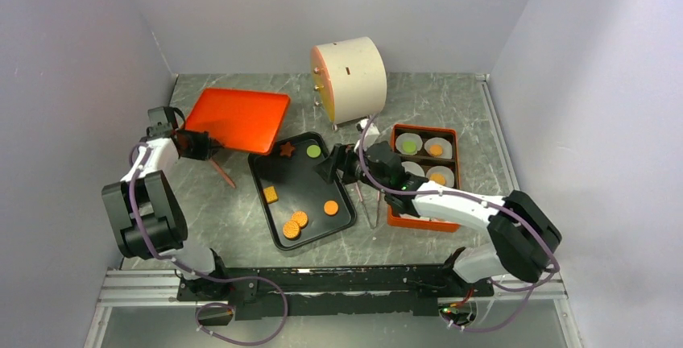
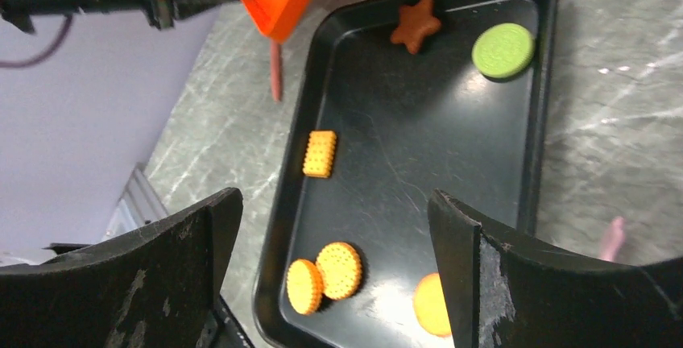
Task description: Pack the cookies
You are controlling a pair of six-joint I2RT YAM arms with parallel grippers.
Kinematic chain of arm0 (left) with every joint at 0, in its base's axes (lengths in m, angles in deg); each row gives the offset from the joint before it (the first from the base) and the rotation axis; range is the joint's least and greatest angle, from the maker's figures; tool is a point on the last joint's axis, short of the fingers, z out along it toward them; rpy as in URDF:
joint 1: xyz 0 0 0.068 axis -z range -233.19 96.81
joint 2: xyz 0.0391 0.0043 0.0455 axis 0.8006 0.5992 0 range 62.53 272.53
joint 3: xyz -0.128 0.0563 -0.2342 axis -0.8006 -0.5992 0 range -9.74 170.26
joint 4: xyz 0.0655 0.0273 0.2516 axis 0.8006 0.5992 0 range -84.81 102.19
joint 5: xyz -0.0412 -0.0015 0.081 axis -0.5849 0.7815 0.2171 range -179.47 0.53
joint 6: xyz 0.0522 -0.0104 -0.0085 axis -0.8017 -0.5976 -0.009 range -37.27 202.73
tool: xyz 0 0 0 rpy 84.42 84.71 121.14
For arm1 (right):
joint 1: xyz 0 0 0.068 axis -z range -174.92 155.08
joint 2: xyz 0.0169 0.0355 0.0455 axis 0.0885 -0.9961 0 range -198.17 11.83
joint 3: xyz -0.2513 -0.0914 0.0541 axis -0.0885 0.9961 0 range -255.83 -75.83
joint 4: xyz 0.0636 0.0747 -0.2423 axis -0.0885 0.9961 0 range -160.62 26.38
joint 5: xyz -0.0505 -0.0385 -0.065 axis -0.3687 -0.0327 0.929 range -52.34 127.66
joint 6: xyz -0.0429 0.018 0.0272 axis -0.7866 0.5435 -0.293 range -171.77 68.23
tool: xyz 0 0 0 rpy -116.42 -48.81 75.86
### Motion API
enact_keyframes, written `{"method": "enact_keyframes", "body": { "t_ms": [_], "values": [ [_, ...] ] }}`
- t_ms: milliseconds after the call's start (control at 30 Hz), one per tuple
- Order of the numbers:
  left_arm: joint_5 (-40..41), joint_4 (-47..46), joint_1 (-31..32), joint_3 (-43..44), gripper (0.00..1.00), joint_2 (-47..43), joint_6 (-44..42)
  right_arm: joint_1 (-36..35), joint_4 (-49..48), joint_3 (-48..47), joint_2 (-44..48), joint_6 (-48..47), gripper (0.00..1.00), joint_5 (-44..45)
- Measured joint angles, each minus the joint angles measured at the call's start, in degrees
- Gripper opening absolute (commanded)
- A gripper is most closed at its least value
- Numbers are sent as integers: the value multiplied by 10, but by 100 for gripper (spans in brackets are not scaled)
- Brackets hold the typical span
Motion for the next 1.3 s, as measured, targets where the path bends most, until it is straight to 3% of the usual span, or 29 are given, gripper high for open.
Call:
{"method": "enact_keyframes", "body": {
  "t_ms": [233, 833, 967, 1300],
  "values": [
    [-35, -10, 3, -86, 5, -54, -1, 0, -50, -39, -65, 49, 90, -33],
    [-121, -61, 15, -179, 5, -194, -4, 0, -106, -139, -181, 150, 88, -64],
    [-139, -68, 24, -190, 5, -217, -4, 0, -122, -150, -192, 161, 79, -65],
    [-152, -69, 56, -190, 5, -245, -20, -2, -169, -149, -199, 169, 38, -89]
  ]
}}
